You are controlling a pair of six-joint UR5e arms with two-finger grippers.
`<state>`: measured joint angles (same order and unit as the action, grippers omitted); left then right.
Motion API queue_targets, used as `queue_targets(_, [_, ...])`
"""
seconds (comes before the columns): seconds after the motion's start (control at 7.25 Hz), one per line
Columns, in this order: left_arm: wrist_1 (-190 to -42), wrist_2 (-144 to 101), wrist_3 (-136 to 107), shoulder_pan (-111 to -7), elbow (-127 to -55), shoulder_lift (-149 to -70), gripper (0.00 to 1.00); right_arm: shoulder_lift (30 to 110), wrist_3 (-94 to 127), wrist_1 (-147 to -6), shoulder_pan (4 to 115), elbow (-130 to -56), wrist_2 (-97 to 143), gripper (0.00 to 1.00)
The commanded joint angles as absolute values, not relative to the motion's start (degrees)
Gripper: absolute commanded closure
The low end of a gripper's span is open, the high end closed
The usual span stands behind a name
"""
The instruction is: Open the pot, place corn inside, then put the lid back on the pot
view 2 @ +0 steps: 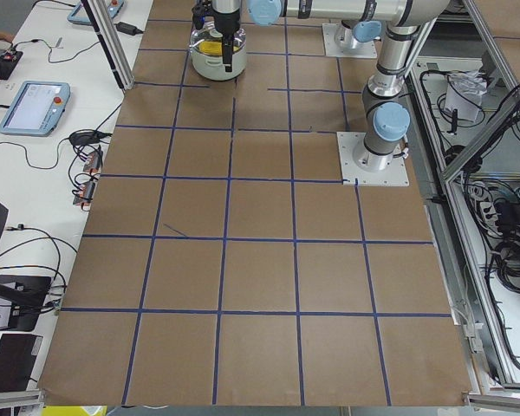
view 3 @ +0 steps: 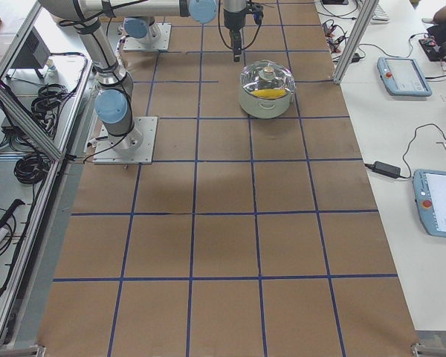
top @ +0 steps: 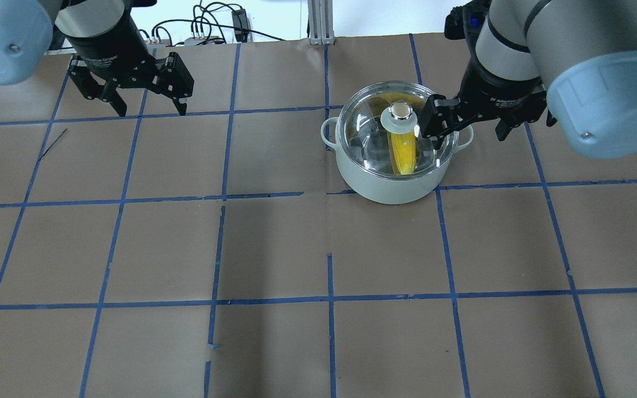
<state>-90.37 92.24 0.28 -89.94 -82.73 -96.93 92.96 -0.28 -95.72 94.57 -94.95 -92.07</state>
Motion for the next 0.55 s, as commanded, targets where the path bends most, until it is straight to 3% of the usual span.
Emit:
queue_targets(0.0, [-90.53,92.11,0.09,-90.09,-82.36,-97.12,0.00,93.25,-0.26,-95.98,92.91,-94.66,-91.76,0.00])
queue_targets(0.41, [-92.37,92.90,-0.35,-92.98,-83.57,-94.85,0.00,91.94,-0.26,-95.71,92.72,-91.15,-91.76,0.00])
